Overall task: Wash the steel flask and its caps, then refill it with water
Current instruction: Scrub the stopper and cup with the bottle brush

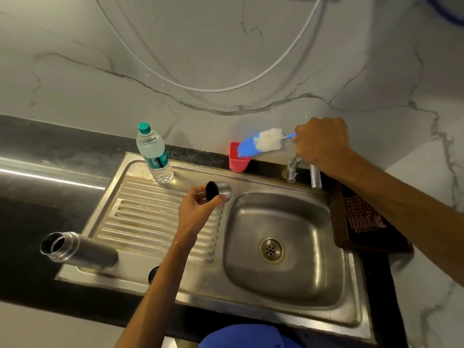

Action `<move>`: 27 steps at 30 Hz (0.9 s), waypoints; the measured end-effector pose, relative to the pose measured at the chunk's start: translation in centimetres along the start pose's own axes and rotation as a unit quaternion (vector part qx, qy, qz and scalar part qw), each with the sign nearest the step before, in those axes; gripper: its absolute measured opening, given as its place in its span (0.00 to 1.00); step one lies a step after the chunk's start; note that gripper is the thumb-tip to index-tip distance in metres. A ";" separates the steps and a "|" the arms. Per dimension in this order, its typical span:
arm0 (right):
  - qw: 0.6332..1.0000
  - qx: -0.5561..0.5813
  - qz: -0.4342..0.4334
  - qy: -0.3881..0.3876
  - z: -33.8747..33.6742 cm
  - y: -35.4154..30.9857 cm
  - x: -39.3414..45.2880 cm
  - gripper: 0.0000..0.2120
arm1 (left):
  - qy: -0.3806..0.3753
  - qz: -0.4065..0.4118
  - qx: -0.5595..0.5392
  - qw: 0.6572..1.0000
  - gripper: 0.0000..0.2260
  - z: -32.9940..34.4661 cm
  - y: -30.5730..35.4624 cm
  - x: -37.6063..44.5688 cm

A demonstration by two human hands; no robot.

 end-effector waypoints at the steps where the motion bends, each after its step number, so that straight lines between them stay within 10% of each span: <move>1: 0.999 0.027 0.027 0.008 0.2 1.2 -0.6 0.13 | 0.000 -0.012 -0.016 1.000 0.27 0.3 -0.1 -0.1; 11: 0.923 0.347 0.168 -0.019 4.2 10.5 -14.1 0.12 | -0.045 -0.082 -0.209 0.973 0.25 6.8 0.7 1.8; 20: 0.892 0.390 0.229 -0.026 7.6 10.9 -21.4 0.12 | -0.180 0.038 0.000 0.983 0.27 13.1 4.0 -0.7; 27: 0.903 0.369 0.220 -0.019 8.4 11.1 -23.6 0.12 | -0.064 -0.024 -0.078 0.995 0.25 10.3 3.0 0.5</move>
Point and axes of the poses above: each hand's wrist, its own x-axis towards the middle knuckle, its own z-axis out of the palm, y = z × x, the point moved 8 cm from there along x, towards the middle knuckle
